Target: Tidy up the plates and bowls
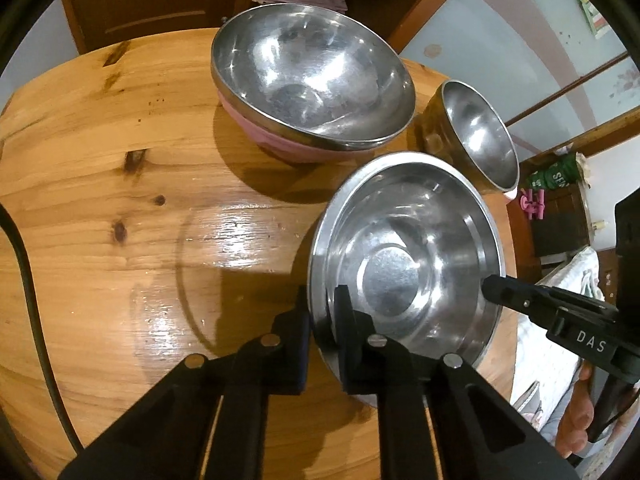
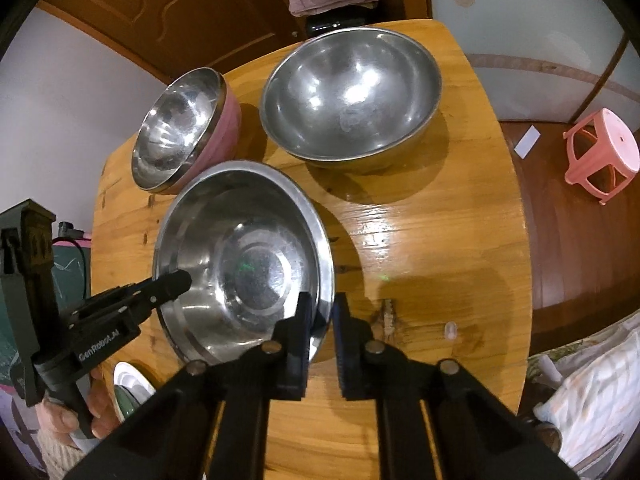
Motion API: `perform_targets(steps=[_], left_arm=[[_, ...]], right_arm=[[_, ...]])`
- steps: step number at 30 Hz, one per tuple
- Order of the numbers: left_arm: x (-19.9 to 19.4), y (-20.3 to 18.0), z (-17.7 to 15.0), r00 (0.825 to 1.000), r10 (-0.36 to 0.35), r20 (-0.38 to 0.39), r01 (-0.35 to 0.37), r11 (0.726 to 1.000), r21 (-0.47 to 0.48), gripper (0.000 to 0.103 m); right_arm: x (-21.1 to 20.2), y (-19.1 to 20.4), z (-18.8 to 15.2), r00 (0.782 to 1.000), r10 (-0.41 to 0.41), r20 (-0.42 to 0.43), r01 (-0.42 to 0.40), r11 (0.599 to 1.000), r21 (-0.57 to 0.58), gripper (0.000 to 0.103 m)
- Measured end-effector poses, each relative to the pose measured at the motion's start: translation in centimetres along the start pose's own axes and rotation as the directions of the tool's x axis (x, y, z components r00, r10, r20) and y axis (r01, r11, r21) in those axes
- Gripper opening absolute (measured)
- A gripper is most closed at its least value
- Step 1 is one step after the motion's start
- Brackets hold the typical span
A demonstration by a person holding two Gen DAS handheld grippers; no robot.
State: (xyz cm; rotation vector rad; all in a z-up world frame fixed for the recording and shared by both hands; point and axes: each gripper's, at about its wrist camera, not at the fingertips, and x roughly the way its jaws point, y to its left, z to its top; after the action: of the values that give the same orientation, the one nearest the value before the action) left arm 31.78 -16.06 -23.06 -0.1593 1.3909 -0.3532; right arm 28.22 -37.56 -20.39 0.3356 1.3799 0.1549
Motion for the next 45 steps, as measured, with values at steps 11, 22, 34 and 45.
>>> perform_targets(steps=[11, 22, 34, 45], left_arm=[[-4.5, -2.1, -1.0, 0.999, -0.039, 0.033, 0.038, 0.999, 0.017, 0.008], [-10.5, -5.3, -8.4, 0.996, -0.078, 0.041, 0.074, 0.992, 0.100, 0.010], [-7.0, -3.4, -20.2, 0.996, -0.073, -0.040, 0.077, 0.994, 0.081, 0.010], [-3.8, -2.0, -23.1, 0.992, -0.052, -0.113, 0.059, 0.996, 0.064, 0.011]], right_arm=[[-3.5, 1.1, -2.2, 0.999, -0.007, 0.040, 0.007, 1.000, 0.007, 0.010], [-11.5, 2.0, -9.4, 0.993, -0.019, 0.117, 0.021, 1.000, -0.018, 0.009], [-7.5, 1.7, -19.4, 0.996, -0.084, 0.027, 0.085, 0.995, -0.047, 0.009], [-4.2, 1.6, -22.7, 0.992, -0.117, -0.041, 0.115, 0.992, -0.044, 0.009]])
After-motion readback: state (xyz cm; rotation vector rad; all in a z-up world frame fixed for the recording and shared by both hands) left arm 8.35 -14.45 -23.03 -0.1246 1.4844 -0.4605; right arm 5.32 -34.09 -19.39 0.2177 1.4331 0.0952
